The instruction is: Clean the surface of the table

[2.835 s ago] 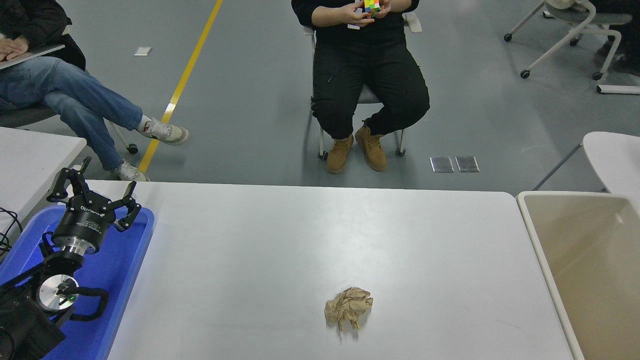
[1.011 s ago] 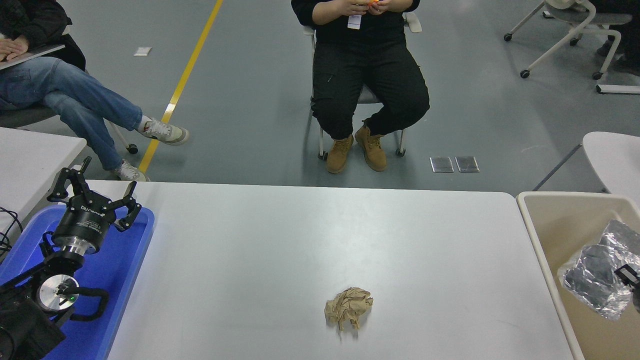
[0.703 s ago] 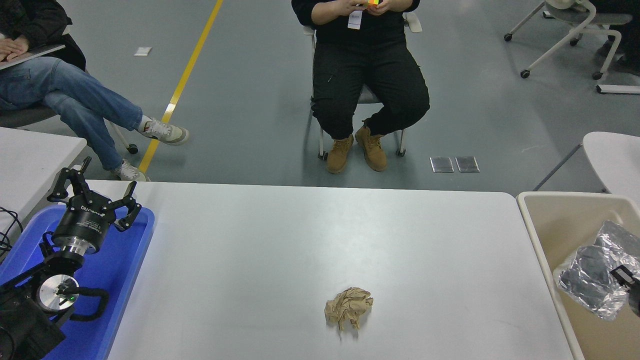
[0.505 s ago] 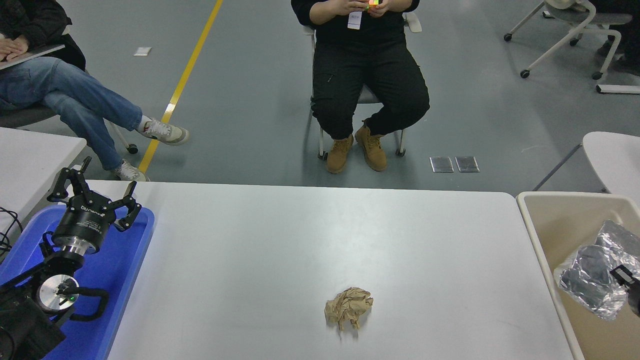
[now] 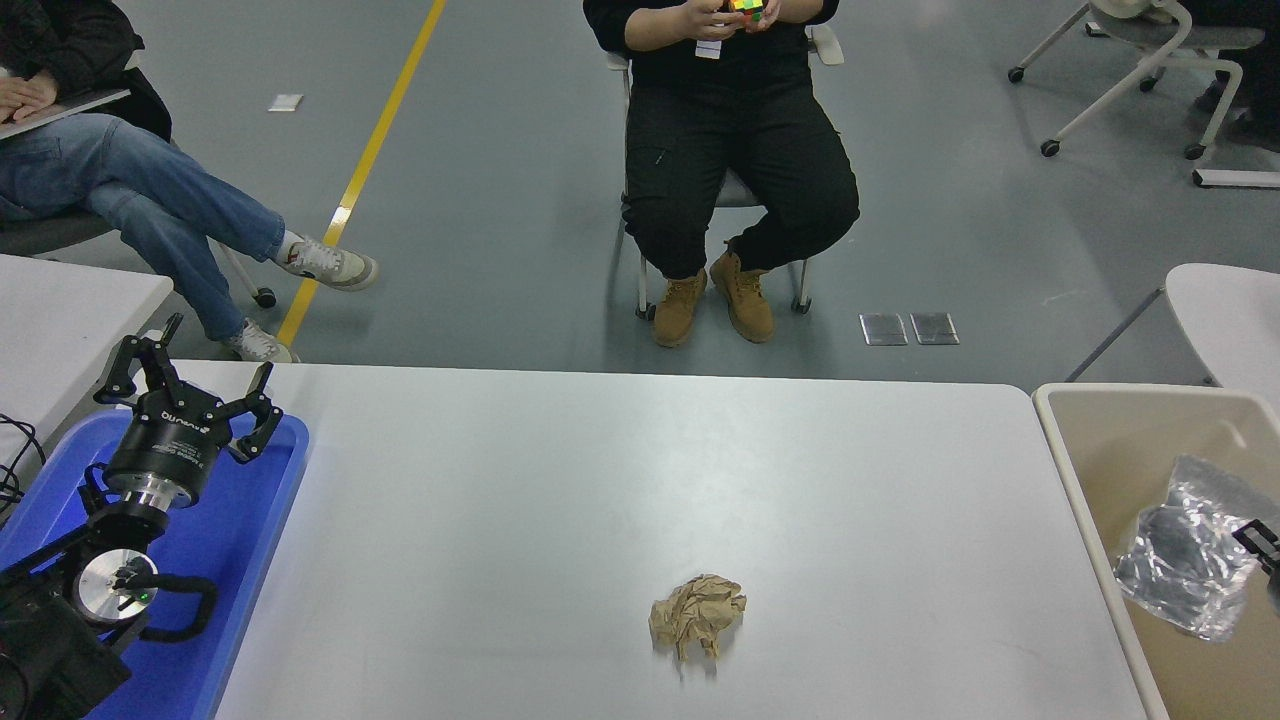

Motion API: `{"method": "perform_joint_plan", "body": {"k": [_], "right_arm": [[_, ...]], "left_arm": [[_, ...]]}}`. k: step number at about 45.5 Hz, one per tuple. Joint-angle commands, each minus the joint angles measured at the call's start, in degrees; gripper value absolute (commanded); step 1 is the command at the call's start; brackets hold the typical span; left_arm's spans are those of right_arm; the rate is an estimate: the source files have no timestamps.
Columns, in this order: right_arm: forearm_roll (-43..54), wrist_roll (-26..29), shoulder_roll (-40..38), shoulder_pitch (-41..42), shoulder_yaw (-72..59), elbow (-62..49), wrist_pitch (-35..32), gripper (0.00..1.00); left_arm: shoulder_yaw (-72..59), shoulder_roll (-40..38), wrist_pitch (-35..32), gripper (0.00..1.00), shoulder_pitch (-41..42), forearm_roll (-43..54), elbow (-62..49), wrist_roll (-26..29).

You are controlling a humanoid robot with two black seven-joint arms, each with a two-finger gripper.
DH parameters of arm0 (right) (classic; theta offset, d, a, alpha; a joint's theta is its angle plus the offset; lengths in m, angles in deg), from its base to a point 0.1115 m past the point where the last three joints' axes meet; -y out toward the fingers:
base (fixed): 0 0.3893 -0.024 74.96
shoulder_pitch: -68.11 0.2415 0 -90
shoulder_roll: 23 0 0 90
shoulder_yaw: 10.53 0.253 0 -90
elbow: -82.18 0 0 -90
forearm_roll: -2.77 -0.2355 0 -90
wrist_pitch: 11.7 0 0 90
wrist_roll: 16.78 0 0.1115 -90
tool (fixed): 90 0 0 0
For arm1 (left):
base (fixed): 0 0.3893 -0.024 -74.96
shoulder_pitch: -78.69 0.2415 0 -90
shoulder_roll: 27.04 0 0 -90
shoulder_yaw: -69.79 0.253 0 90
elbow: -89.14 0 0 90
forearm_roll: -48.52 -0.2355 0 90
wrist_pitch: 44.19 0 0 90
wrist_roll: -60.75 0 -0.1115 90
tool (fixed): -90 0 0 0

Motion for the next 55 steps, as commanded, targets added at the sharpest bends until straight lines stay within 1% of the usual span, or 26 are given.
{"method": "perform_joint_plan", "body": {"k": [1,3,7,11,13,16,18,19,28,42,47,52,55], "right_arm": [[-0.04,-0.13,0.07,0.01,0.08,0.17,3.89,0.68],[-0.04,-0.13,0.07,0.01,0.17,0.17,4.42,0.7],[-0.04,-0.22,0.07,0.19,0.26,0.17,5.65,0.79],[-0.04,-0.22,0.07,0.72,1.31,0.26,7.06,0.86],[-0.04,-0.22,0.07,0.89,3.15,0.26,7.67,0.88],[-0.04,-0.3,0.07,1.77,7.01,0.26,8.2,0.9],[-0.04,-0.3,0.07,2.91,10.09,0.18,8.2,0.96],[-0.04,-0.22,-0.01,3.61,11.67,0.17,8.2,0.98],[-0.04,-0.22,-0.72,9.68,22.49,0.17,7.67,0.98],[-0.3,-0.74,-4.76,17.14,29.69,2.45,7.41,0.98],[-4.07,-0.74,-6.69,20.22,33.48,4.83,7.15,0.98],[-9.52,-0.39,-9.85,24.26,32.69,7.99,6.88,0.98],[-11.11,-0.3,-11.52,25.94,32.69,9.05,5.66,0.98]], "left_arm": [[0.0,-0.01,0.0,1.0,0.0,0.0,0.0,0.0],[0.0,-0.01,0.0,1.0,0.0,0.0,0.0,0.0],[0.0,-0.01,0.0,1.0,0.0,0.0,0.0,0.0],[0.0,-0.01,0.0,1.0,0.0,0.0,0.0,0.0],[0.0,-0.01,0.0,1.0,0.0,0.0,0.0,0.0],[0.0,-0.01,0.0,1.0,0.0,0.0,0.0,0.0],[0.0,-0.01,0.0,1.0,0.0,0.0,0.0,0.0],[0.0,-0.01,0.0,1.0,0.0,0.0,0.0,0.0],[0.0,-0.01,0.0,1.0,0.0,0.0,0.0,0.0],[0.0,0.07,0.0,1.0,0.0,0.0,0.0,0.0],[0.0,-0.01,0.0,1.0,0.0,0.0,0.0,0.0],[0.0,-0.01,0.0,1.0,0.0,0.0,0.0,0.0],[0.0,-0.01,0.0,1.0,0.0,0.0,0.0,0.0]]}}
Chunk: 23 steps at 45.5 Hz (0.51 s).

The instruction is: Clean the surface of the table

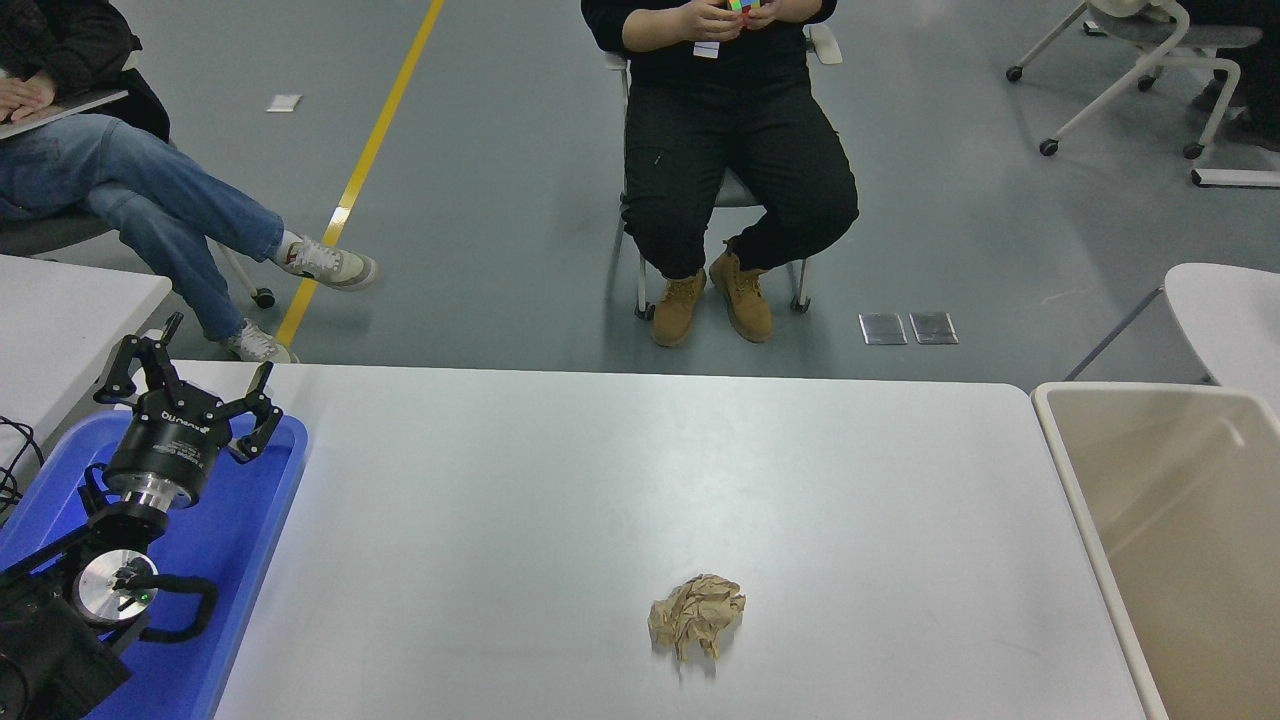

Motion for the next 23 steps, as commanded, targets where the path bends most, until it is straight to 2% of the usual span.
{"method": "perform_joint_plan", "body": {"k": [1,16,23], "right_arm": [[-6.98,0.3,-5.55,7.39,2.74,4.69,-2.06,0.98],[-12.96,0.39,-5.82,13.99,5.29,5.3,-4.78,0.99],[-13.66,0.39,-6.08,14.34,10.91,10.3,-6.8,0.99]], "left_arm": [[0.0,-0.01,0.0,1.0,0.0,0.0,0.0,0.0],[0.0,-0.01,0.0,1.0,0.0,0.0,0.0,0.0],[0.0,-0.01,0.0,1.0,0.0,0.0,0.0,0.0]]}}
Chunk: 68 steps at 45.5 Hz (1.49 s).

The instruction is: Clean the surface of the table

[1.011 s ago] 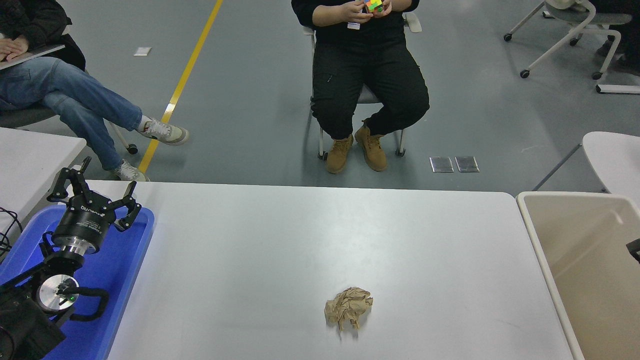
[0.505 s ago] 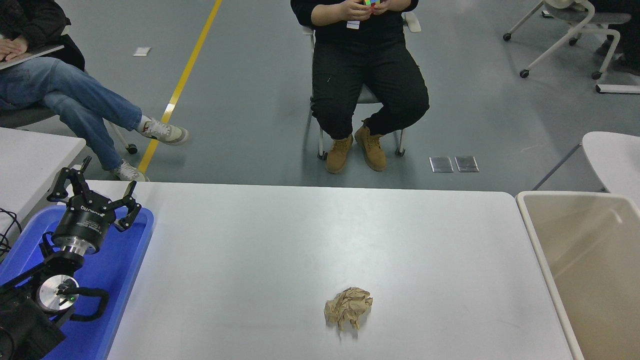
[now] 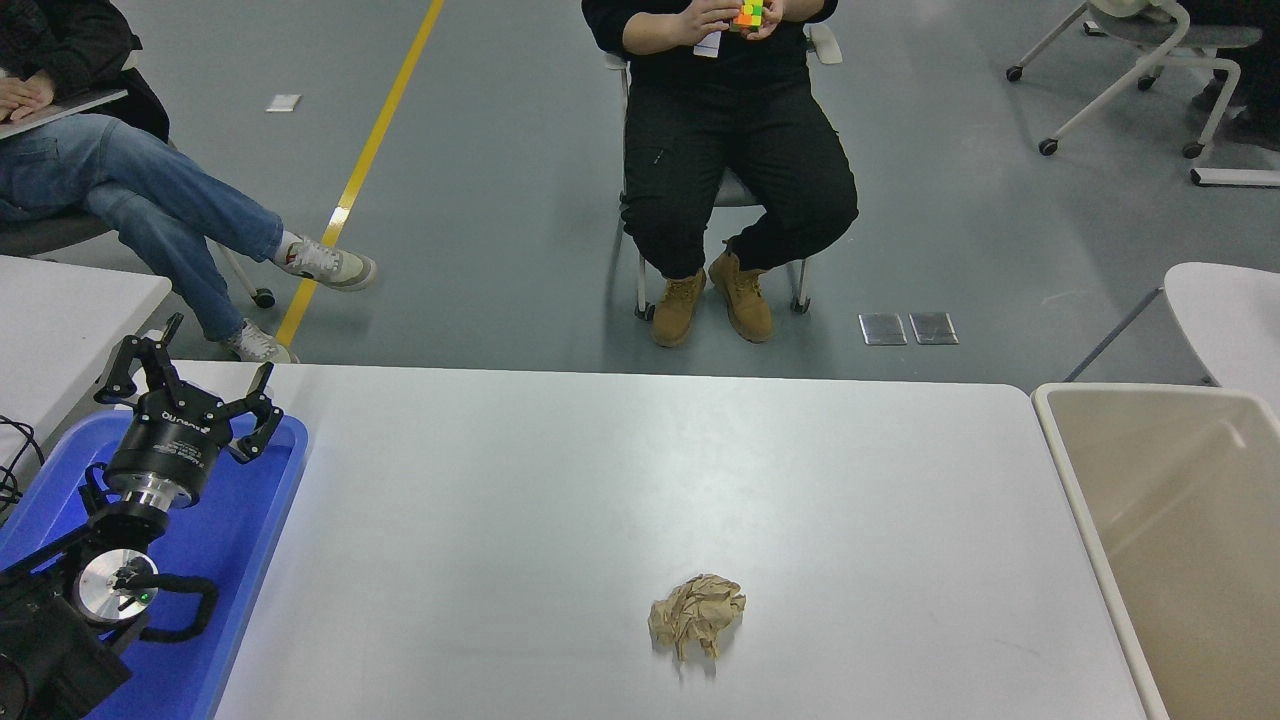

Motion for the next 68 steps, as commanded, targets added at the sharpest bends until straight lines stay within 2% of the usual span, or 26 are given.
{"method": "perform_joint_plan", "body": {"k": [1,13,31,38,59,68], "right_arm": [[-2.8,0.04,-0.88,2.38,6.79,6.12,-2.33,0.99],[-2.8,-0.05,-5.44,-2.63,16.63,26.07,-5.05,0.99],[-2.71,-0.49,-4.75,-19.84,29.2,40.92,-11.64,0.99],[-2.27,-0.67,-2.73,-24.86,31.93,43.05,-13.41,0.99],[-1.57,-8.13,2.29,-34.62,32.37,42.96,-16.83,0.99],[-0.34,-9.28,3.25,-37.7,32.37,42.87,-18.06,0.99]], "left_arm": [[0.0,-0.01,0.0,1.0,0.0,0.0,0.0,0.0],[0.0,-0.01,0.0,1.0,0.0,0.0,0.0,0.0],[0.0,-0.01,0.0,1.0,0.0,0.0,0.0,0.0],[0.0,-0.01,0.0,1.0,0.0,0.0,0.0,0.0],[0.0,-0.01,0.0,1.0,0.0,0.0,0.0,0.0],[0.0,-0.01,0.0,1.0,0.0,0.0,0.0,0.0]]}}
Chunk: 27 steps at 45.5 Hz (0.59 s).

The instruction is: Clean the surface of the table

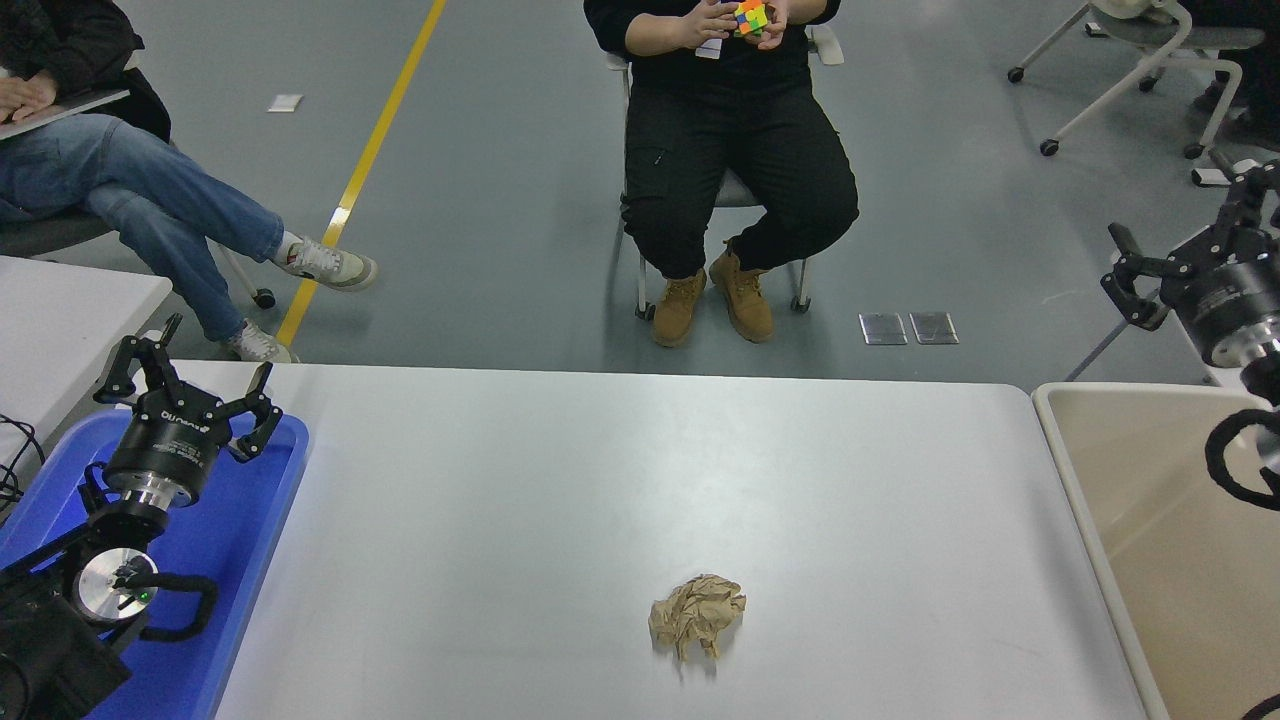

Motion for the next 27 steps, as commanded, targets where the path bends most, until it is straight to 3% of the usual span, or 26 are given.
{"method": "perform_joint_plan", "body": {"k": [1,27], "right_arm": [[1.24,-2.1,1.69,-4.66,0.24,0.06,-1.7,0.99],[1.24,-2.27,1.7,-7.48,-0.64,-0.29,-2.49,0.99]], "left_arm": [[0.0,0.0,0.0,1.0,0.0,0.0,0.0,0.0],[0.0,0.0,0.0,1.0,0.0,0.0,0.0,0.0]]}}
